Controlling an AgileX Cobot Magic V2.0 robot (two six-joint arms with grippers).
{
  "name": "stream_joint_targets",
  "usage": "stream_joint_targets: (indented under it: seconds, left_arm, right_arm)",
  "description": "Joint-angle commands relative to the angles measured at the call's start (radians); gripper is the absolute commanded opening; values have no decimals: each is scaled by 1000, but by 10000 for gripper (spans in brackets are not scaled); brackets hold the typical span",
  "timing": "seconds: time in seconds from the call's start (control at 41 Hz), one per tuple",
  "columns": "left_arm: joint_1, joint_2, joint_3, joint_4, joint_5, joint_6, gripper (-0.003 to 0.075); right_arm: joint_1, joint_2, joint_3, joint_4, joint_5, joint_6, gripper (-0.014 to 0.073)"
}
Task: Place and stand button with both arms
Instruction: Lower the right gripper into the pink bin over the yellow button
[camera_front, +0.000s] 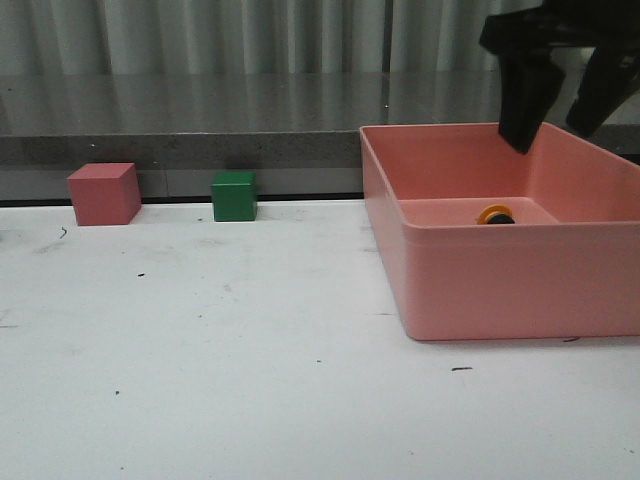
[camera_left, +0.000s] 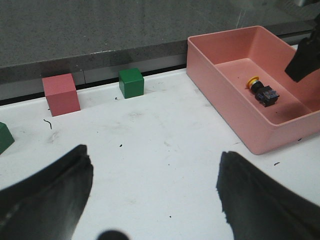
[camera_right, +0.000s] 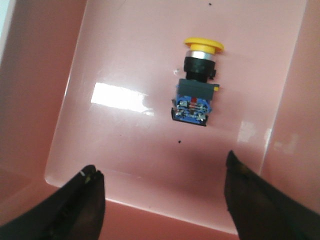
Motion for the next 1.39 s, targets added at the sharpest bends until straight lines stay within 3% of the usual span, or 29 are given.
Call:
stream_joint_targets:
  seconds: [0.0, 0.195, 0.391, 1.196, 1.367]
  left_arm:
    - [-8, 10, -36, -14, -78, -1, 511]
    - [-8, 10, -36, -14, -78, -1, 511]
    - [-8, 10, -36, -14, -78, -1, 511]
    - [-8, 10, -36, -14, -78, -1, 511]
    - [-8, 10, -36, -14, -78, -1, 511]
  right_arm:
    - [0, 36, -108, -35, 22, 0, 527]
    - [0, 192, -274, -171, 133, 100, 527]
    - [-2, 292, -371, -172, 154, 144, 527]
    - [-55, 430, -423, 5, 118, 167, 526]
    - [-63, 438, -423, 38, 130, 166, 410]
